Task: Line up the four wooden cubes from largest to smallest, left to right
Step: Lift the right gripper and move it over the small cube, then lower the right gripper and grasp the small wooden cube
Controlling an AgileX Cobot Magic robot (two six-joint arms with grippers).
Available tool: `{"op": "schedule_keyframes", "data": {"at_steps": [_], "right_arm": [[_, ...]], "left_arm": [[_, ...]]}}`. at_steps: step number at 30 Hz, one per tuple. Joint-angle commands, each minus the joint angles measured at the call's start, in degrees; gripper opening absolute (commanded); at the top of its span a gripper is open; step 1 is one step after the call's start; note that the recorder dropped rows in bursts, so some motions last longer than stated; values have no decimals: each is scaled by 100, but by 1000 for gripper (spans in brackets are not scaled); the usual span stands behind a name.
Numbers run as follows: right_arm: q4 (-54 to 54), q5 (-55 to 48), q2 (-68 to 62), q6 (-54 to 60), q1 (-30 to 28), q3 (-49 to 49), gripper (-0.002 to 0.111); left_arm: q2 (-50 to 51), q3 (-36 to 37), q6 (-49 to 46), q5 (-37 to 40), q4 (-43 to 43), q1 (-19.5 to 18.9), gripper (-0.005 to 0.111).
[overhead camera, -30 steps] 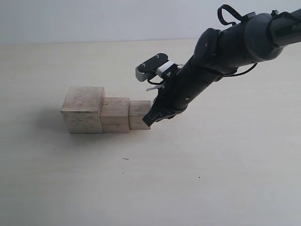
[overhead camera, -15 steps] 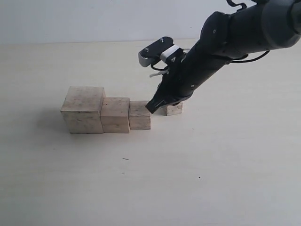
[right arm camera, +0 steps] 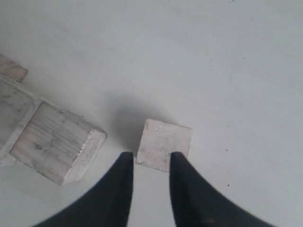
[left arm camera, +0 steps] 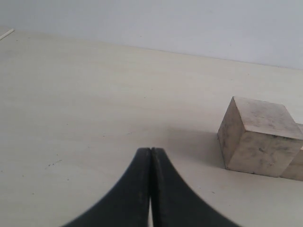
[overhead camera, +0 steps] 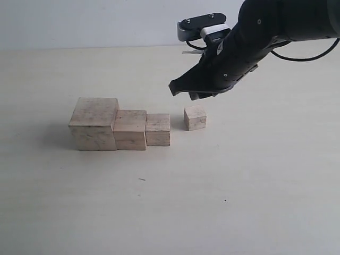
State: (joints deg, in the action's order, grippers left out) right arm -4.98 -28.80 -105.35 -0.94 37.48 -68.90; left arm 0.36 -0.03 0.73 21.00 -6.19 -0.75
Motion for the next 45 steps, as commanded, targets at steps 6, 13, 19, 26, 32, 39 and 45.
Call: {"op": "schedule_keyframes", "data": {"at_steps": [6,13,19,26,32,39,45], "right_arm": [[96,73,-187,-98,-15,-11,65],[110,220,-623,-98,-15,-11,65],[265,393,-821,-98,-15,-11,65],[265,543,-904,-114,-15,-11,64],[265,532,-1021,-114,-15,-11,63],[265,481,-1034,-114,-15,-11,49],[265,171,-820,-4,-15,-11,0]], "left_arm": [[-36,3,-8,-31,6,38,0],[-36,3,-8,-31,6,38,0],[-36,3,-8,-31,6,38,0],[-36,3,-8,-31,6,38,0],[-36,3,-8,-31,6,38,0],[-36,3,-8,-31,6,38,0],[-36,3,-8,-31,6,38,0]]}}
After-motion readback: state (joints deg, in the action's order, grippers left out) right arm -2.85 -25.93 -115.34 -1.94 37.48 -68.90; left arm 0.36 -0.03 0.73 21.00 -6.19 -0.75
